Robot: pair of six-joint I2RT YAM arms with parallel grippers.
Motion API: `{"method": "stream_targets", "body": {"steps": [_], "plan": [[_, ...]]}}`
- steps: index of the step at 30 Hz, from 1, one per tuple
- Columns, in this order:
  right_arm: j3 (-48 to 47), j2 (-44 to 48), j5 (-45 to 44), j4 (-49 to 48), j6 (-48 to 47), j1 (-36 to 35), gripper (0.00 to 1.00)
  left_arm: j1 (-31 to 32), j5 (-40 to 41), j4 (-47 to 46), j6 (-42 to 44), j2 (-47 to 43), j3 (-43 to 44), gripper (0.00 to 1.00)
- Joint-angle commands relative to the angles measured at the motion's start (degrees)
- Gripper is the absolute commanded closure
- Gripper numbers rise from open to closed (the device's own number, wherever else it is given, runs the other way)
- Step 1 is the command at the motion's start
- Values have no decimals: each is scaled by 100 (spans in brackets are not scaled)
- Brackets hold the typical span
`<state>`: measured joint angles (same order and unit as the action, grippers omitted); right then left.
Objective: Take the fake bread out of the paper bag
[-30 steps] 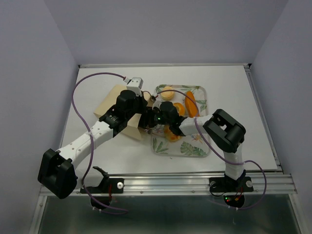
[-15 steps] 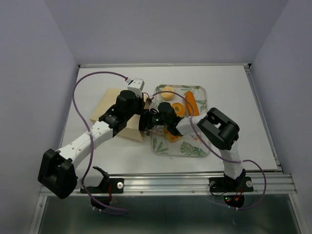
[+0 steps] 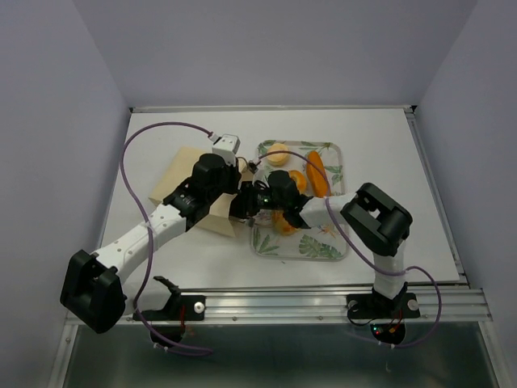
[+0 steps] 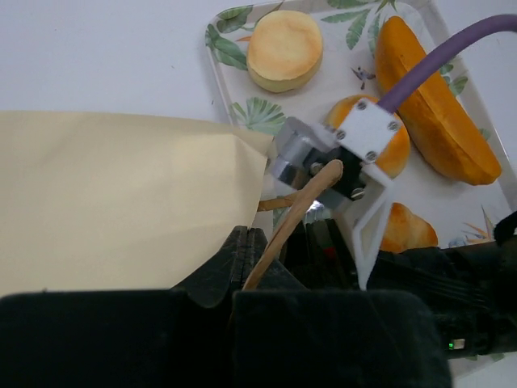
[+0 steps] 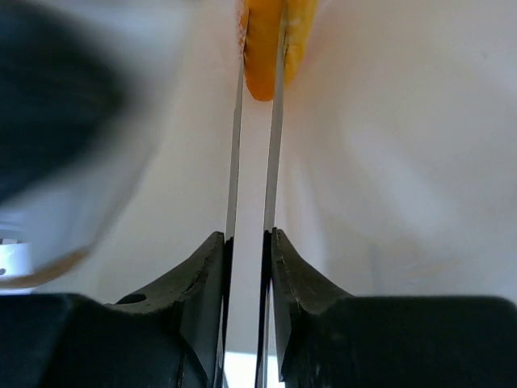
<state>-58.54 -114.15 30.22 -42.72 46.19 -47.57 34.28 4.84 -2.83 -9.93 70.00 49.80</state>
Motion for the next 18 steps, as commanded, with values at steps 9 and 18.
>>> {"method": "stream_targets", "body": {"steps": [9, 18], "plan": [[809, 2554, -1307, 1651, -769, 397, 94, 43, 509, -262, -158, -540, -137, 100], [1503, 3801, -1458, 2628, -884, 670, 98, 43, 430, -201, -17, -628, -23, 100]]}}
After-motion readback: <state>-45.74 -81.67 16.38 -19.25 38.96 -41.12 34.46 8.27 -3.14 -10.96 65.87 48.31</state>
